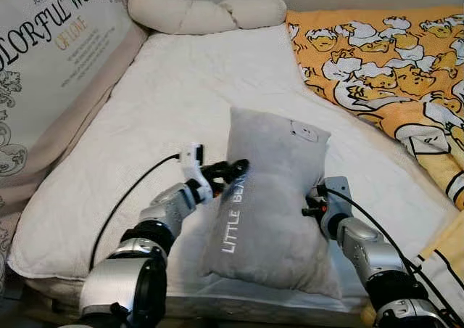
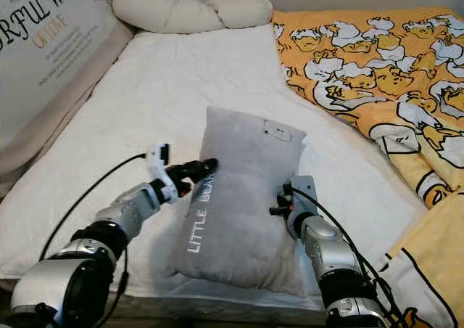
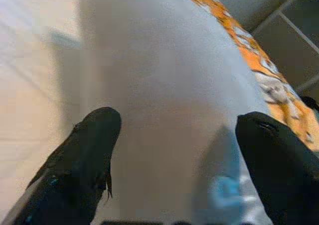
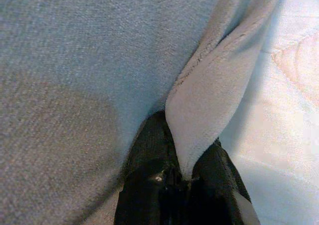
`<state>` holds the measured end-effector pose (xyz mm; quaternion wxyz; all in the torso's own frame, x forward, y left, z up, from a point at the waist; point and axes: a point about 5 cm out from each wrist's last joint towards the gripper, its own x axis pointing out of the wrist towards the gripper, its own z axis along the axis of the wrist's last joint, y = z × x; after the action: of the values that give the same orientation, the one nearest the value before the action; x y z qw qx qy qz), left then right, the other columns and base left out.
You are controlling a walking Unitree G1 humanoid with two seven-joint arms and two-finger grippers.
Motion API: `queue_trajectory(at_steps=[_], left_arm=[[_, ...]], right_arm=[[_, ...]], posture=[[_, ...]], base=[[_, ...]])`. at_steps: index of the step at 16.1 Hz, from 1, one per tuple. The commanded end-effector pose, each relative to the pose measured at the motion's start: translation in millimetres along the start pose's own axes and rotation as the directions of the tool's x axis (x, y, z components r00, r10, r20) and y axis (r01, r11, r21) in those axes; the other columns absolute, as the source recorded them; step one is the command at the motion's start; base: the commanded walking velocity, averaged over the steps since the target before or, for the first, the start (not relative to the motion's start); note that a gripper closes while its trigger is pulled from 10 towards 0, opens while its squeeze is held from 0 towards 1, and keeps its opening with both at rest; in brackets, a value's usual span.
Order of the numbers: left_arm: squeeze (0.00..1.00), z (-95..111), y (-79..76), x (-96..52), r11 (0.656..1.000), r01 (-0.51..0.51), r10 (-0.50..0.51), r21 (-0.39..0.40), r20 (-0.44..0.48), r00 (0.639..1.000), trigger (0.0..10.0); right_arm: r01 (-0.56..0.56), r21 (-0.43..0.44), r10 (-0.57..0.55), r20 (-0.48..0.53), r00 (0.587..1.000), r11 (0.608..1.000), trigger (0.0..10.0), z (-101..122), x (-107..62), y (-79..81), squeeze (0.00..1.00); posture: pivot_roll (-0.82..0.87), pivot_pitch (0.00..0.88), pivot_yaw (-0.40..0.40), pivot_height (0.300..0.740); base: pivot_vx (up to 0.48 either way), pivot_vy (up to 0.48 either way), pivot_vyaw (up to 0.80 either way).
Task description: Clean up the room
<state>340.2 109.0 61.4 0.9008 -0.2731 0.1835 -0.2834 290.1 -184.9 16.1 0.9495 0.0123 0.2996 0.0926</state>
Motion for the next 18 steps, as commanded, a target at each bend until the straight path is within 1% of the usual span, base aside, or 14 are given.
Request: queue_trajectory(at_steps=[1,3,5,6,8,10,11,12,14,15,16,18], left_arm=[[1.00,4.5,6.3,-3.5,0.999,-0.037,0.037,-0.002,0.015,0.999,10.0],[1.00,0.6,7.8,-4.6,0.999,-0.046,0.047,-0.028,0.005,0.999,10.0],[1.00,-6.3,2.5,-1.7,0.997,-0.010,0.009,-0.070,-0.008,1.000,10.0],[1.00,-11.5,-2.5,1.0,0.995,0.019,-0.022,-0.096,-0.026,0.999,10.0],[1.00,-35.7,-15.7,5.9,0.991,0.072,-0.086,-0.114,-0.120,0.989,10.0],[1.00,-39.5,-20.4,7.8,0.984,0.096,-0.114,-0.152,-0.116,0.987,10.0],[1.00,-40.5,-24.5,9.3,0.977,0.127,-0.148,-0.174,-0.110,0.983,10.0],[0.80,-42.4,-27.4,9.9,0.974,0.152,-0.174,-0.166,-0.124,0.977,10.0],[0.51,-49.4,-31.3,9.3,0.976,0.202,-0.215,-0.084,-0.195,0.957,10.0],[0.26,-54.4,-31.3,7.8,0.976,0.217,-0.218,-0.028,-0.245,0.945,10.0],[0.00,-59.4,-29.4,6.0,0.979,0.205,-0.196,-0.003,-0.300,0.933,8.7],[0.00,-63.9,-25.9,3.4,0.984,0.180,-0.166,0.009,-0.345,0.924,4.2]], right_arm=[[-0.005,0.012,0.006,-0.089,0.996,1.000,0.0,-20.6,-1.4,0.8,0.00],[0.000,0.012,0.001,-0.096,0.995,1.000,0.0,-23.0,-2.3,-1.1,0.00],[0.000,0.014,0.001,-0.098,0.995,1.000,0.0,-23.7,-2.6,-0.8,0.00],[-0.002,0.014,0.003,-0.099,0.995,1.000,0.0,-23.8,-2.4,0.1,0.00],[-0.016,0.006,0.016,-0.096,0.995,1.000,0.0,-21.9,-1.1,4.0,0.00],[-0.021,0.003,0.021,-0.091,0.996,1.000,0.0,-19.0,0.0,5.6,0.00],[-0.023,0.000,0.022,-0.083,0.996,1.000,0.0,-15.3,0.8,6.1,0.00],[-0.022,-0.003,0.022,-0.075,0.997,1.000,0.0,-12.4,1.5,6.2,0.00],[-0.028,-0.008,0.027,-0.059,0.998,1.000,0.0,-7.0,3.2,8.5,0.00],[-0.036,-0.013,0.035,-0.051,0.998,0.999,0.0,-3.6,4.5,11.4,0.00],[-0.043,-0.017,0.042,-0.044,0.998,0.999,0.0,-0.8,5.6,13.8,0.00],[-0.053,-0.021,0.052,-0.036,0.998,0.998,0.0,2.3,6.7,16.7,0.00]], posture=[[-0.16,0.000,0.143,0.740],[-0.16,0.000,0.144,0.740],[-0.16,0.000,0.143,0.740],[-0.16,0.000,0.143,0.740],[-0.16,0.000,0.140,0.740],[-0.17,0.000,0.143,0.740],[-0.17,0.000,0.143,0.740],[-0.17,0.000,0.141,0.740],[-0.17,0.000,0.137,0.740],[-0.16,0.000,0.134,0.740],[-0.16,0.000,0.131,0.740],[-0.16,0.000,0.131,0.740]], base=[[0.000,0.000,0.00],[0.000,0.000,0.00],[0.000,0.000,0.00],[0.000,0.000,0.00],[0.000,0.000,0.00],[0.000,0.000,0.00],[0.000,0.000,0.00],[0.000,0.000,0.00],[0.000,0.000,0.00],[0.000,0.000,0.00],[0.000,0.000,0.00],[0.000,0.000,0.00]])
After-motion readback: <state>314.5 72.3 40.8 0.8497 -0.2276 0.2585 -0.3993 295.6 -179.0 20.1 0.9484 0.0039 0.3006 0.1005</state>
